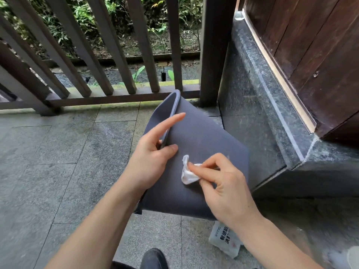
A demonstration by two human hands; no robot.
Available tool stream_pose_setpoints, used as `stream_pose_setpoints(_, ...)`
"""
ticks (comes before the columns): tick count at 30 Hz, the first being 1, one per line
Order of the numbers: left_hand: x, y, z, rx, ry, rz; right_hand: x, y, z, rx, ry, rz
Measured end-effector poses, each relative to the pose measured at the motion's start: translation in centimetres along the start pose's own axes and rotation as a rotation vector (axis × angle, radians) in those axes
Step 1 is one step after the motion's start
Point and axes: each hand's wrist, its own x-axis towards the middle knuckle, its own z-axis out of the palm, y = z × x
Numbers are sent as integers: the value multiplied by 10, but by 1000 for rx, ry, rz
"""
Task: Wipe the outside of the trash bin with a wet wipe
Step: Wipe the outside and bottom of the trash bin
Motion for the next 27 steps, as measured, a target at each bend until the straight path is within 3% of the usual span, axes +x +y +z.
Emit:
stream_pose_setpoints(7,1,-8,-16,-65,53,-67,-10,2,16,32,-160,-36)
stream_pose_setpoints(11,-1,-6,-15,-84,-25,-35,10,11,13,8,3,19)
stream_pose_setpoints(15,-7,-2,-2,-120,-110,-3,33,34,-5,-47,178,190)
stream_pose_setpoints(21,-8,1,21,-37,-145,-24,42,56,-24,-178,163,397)
stream_pose_setpoints(27,-5,-7,24,-16,56,-33,15,-7,9,-51,115,90)
